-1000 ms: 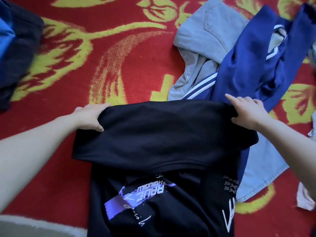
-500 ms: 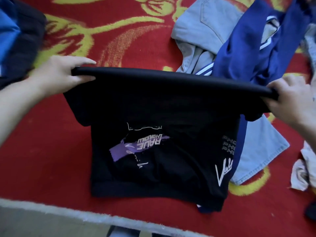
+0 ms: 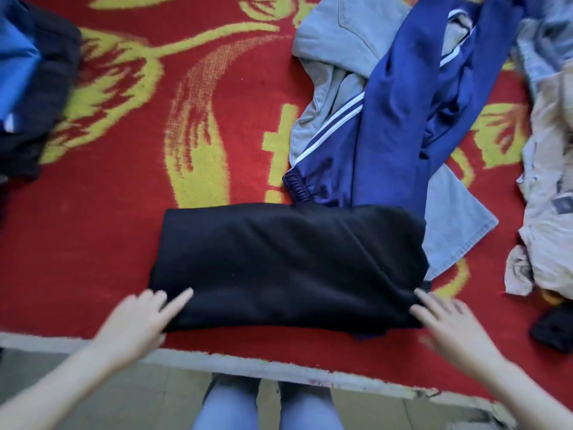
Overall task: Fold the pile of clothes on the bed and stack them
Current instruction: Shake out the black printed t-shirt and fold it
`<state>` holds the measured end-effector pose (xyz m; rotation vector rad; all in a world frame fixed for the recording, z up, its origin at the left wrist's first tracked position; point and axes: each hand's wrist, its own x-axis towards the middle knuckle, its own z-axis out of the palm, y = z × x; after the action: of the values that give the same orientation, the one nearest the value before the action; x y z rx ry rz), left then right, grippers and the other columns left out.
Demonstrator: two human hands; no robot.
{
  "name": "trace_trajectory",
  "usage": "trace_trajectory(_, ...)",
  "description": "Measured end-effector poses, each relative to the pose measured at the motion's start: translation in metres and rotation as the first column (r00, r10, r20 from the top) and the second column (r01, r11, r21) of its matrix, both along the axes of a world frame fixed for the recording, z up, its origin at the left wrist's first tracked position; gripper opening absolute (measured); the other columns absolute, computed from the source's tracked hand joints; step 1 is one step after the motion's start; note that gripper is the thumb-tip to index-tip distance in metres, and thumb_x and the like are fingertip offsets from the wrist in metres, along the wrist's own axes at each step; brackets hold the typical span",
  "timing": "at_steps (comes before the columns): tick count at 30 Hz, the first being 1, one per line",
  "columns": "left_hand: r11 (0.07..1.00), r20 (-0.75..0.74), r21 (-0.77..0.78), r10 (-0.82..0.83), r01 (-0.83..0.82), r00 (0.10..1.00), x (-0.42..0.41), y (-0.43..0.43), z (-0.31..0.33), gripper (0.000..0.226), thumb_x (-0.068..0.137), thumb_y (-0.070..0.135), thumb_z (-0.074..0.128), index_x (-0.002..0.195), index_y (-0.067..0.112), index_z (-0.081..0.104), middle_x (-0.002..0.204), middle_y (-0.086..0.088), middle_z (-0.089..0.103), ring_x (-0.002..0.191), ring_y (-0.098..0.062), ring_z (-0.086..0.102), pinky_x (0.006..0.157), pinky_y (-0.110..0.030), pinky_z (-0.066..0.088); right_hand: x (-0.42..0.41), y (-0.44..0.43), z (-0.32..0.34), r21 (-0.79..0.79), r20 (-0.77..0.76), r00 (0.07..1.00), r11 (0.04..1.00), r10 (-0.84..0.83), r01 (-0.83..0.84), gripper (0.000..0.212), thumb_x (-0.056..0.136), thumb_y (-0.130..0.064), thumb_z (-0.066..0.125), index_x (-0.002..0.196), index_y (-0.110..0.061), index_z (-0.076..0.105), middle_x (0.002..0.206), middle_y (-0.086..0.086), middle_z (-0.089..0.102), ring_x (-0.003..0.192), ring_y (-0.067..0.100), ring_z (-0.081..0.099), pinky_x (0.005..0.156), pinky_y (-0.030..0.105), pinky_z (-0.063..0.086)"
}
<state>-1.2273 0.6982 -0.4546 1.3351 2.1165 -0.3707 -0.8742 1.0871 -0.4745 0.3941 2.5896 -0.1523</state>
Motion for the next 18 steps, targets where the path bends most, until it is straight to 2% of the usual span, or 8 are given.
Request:
trace_trajectory(2,0.997,0.079,-0.050,0.055,-0.052,0.995,0.025,-0.012,-0.016,0.096,0.033,0.041,0.088,0.118,0.015,0.052,0.053,-0.003,0.044,0.037,-0.018,0.046,0.039,-0.024,0.025,0.012,-0.025,-0.014,0.015,0.010,0.999,0.999,-0.050,0.049,0.049,0.082,-0.064,0.050,0.101,-0.019,0.058,0.121,0.017,0.059,0.104,0.032,0.056,0.078,0.043,0.044)
trace_trajectory(4,0.995,0.079,-0.015,0.099,-0.098,0.992,0.042,-0.015,-0.020,0.059,0.084,0.059,0.048,0.110,0.010,0.065,0.052,-0.001,0.045,0.036,-0.019,0.047,0.044,-0.022,0.025,0.002,-0.043,-0.016,-0.095,-0.060,0.937,0.937,-0.343,0.337,0.059,0.094,-0.056,0.029,0.098,-0.011,0.067,0.119,0.019,0.060,0.106,0.035,0.055,0.080,0.045,0.049)
trace_trajectory(6,0.987,0.042,0.059,0.146,-0.148,0.988,0.051,-0.007,-0.023,0.069,0.097,0.048,0.015,0.101,0.006,0.069,0.058,-0.005,0.049,0.044,-0.024,0.050,0.043,-0.023,0.029,-0.020,-0.049,-0.015,-0.169,-0.208,0.722,0.752,-0.660,0.638,0.040,0.092,-0.037,0.051,0.109,-0.004,0.065,0.127,0.022,0.054,0.115,0.041,0.050,0.091,0.050,0.043)
trace_trajectory(9,0.967,-0.130,0.166,0.217,-0.195,0.967,0.043,0.010,-0.020,0.052,0.080,0.037,0.035,0.105,0.006,0.068,0.085,-0.018,0.061,0.077,-0.029,0.050,0.049,-0.035,0.047,-0.048,-0.036,-0.020,-0.362,-0.172,0.345,0.385,-0.923,0.849,0.053,0.088,-0.020,0.063,0.135,-0.004,0.044,0.143,0.018,0.037,0.133,0.033,0.032,0.108,0.044,0.026)
trace_trajectory(12,0.975,-0.172,0.126,0.203,-0.183,0.964,0.029,0.022,-0.021,0.053,0.075,0.039,0.047,0.121,0.014,0.054,0.118,-0.026,0.057,0.105,-0.036,0.046,0.066,-0.048,0.052,-0.062,-0.019,-0.025,-0.630,0.038,0.006,-0.019,-0.999,0.776,0.080,0.085,-0.015,0.067,0.148,-0.011,0.018,0.148,0.009,0.032,0.134,0.022,0.034,0.111,0.036,0.028)
trace_trajectory(13,0.977,-0.159,0.048,0.211,-0.206,0.964,0.024,0.026,-0.020,0.056,0.073,0.039,0.061,0.123,0.016,0.055,0.123,-0.026,0.055,0.110,-0.039,0.048,0.070,-0.051,0.052,-0.062,-0.016,-0.025,-0.652,0.090,-0.033,-0.084,-0.995,0.754,0.083,0.084,-0.014,0.069,0.149,-0.013,0.016,0.147,0.008,0.034,0.133,0.021,0.037,0.110,0.035,0.030)
trace_trajectory(15,0.965,-0.134,-0.064,0.243,-0.253,0.961,0.023,0.035,-0.023,0.077,0.062,0.040,0.082,0.131,0.022,0.054,0.134,-0.024,0.049,0.118,-0.041,0.050,0.079,-0.056,0.048,-0.060,-0.011,-0.024,-0.630,0.103,0.035,-0.038,-0.994,0.776,0.070,0.081,-0.011,0.071,0.141,-0.015,0.034,0.138,0.008,0.045,0.122,0.020,0.047,0.099,0.030,0.039)
trace_trajectory(18,0.944,-0.172,-0.161,0.262,-0.289,0.950,0.022,0.039,-0.035,0.077,0.089,0.052,0.048,0.149,0.034,0.001,0.158,-0.007,-0.001,0.144,-0.029,0.007,0.110,-0.050,0.022,-0.056,-0.009,-0.016,-0.634,0.113,0.104,0.009,-0.988,0.774,0.046,0.081,-0.008,0.070,0.123,-0.014,0.052,0.118,0.006,0.060,0.103,0.018,0.056,0.082,0.025,0.042)
